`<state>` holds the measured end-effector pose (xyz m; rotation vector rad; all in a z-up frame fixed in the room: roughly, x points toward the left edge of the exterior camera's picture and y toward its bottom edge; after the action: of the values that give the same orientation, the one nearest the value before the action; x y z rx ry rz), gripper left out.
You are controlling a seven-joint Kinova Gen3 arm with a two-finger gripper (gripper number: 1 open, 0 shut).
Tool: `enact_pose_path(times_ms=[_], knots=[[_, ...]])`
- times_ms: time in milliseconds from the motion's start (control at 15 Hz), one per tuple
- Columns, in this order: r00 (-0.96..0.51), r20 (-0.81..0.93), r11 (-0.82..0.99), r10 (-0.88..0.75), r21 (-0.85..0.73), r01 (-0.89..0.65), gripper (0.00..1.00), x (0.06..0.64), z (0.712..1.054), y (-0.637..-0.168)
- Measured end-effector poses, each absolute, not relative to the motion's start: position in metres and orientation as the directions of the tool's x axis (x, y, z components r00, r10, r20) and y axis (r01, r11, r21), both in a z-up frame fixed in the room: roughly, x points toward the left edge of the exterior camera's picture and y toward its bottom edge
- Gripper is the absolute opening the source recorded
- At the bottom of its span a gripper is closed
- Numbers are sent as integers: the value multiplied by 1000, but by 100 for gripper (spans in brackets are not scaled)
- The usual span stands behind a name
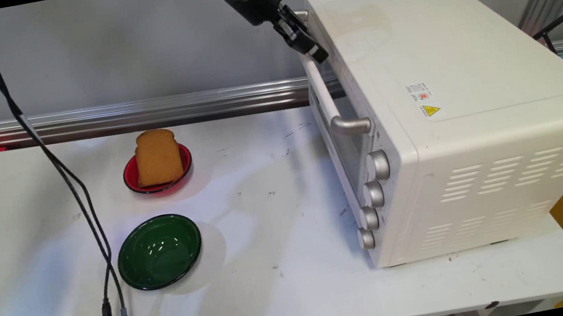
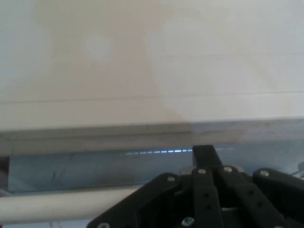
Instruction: Open the oven
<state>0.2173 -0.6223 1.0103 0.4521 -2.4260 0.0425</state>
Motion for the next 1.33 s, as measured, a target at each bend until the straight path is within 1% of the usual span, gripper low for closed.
enact_pose_path(times_ms=[467,933,1333], knots=[[-734,606,942,-308,88,-323,0,225,999,-619],[-771,561,949,-300,94,-301,0,251,995,-607],[-799,526,953,-292,84,-292,0,280,985,-595]])
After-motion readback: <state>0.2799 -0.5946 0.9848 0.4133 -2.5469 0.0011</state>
